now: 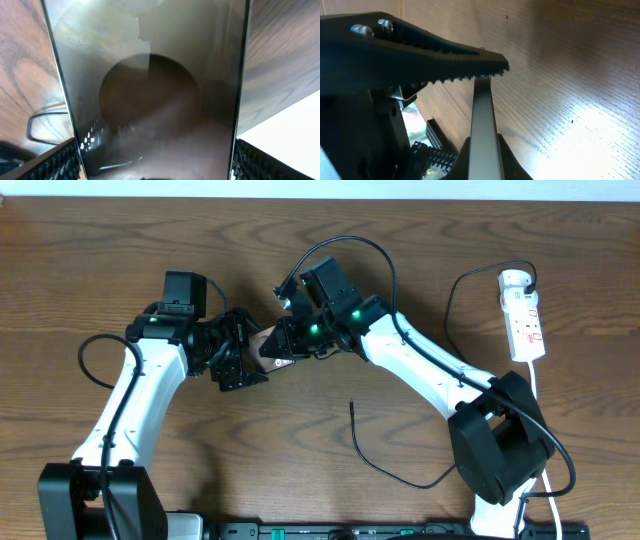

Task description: Plug charger to phone and switch on socket

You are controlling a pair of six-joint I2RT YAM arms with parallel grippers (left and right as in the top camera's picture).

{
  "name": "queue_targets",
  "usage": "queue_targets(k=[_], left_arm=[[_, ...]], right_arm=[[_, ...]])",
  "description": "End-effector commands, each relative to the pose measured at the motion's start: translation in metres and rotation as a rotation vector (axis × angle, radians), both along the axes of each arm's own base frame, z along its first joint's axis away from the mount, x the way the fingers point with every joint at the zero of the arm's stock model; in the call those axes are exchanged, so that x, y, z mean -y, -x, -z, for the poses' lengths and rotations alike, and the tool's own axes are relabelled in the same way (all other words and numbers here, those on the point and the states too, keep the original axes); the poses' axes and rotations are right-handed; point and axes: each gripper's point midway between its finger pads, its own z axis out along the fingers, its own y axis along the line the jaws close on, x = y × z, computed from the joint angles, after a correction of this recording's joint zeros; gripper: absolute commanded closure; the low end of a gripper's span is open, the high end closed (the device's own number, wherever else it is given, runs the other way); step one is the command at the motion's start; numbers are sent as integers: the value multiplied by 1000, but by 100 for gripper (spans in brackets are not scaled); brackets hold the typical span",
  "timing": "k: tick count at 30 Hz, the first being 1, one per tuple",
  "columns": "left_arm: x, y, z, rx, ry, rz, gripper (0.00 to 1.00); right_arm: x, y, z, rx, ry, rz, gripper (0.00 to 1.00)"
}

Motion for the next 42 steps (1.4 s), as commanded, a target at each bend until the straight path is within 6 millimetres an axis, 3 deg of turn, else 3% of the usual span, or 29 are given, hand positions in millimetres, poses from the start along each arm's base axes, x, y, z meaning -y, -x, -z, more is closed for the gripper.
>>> queue_targets(k=[1,7,12,16,19,26,32,37,42], left_arm=[[8,-6,-16,74,36,64,8],[13,-16,-42,270,26,179,8],[13,-17,-84,476,-9,241,8],[12,-16,-116,656,-62,311,8],[9,-14,-124,685,-85,306,8],[-4,-24,-123,711,-181,271,8],[-17,-47,-139,809,-269,206,8],[-33,-54,-137,776,-322,103,8],[-41,-58,-137,761,-346,43,8]], right_arm=[[-1,-3,-14,15,-50,-24,99],[19,-26,-15,9,-51,42,99],[39,-48,-16,-44,-54,144,99],[51,-70,-23,-196,-91,316,99],[53,-81,-30,-374,-133,460,99],[31,-91,-86,-619,-361,500,99],[14,-84,-107,-684,-422,466,99],[0,-78,-129,-665,-491,411,99],[-12,-68,-138,-644,-514,369,99]])
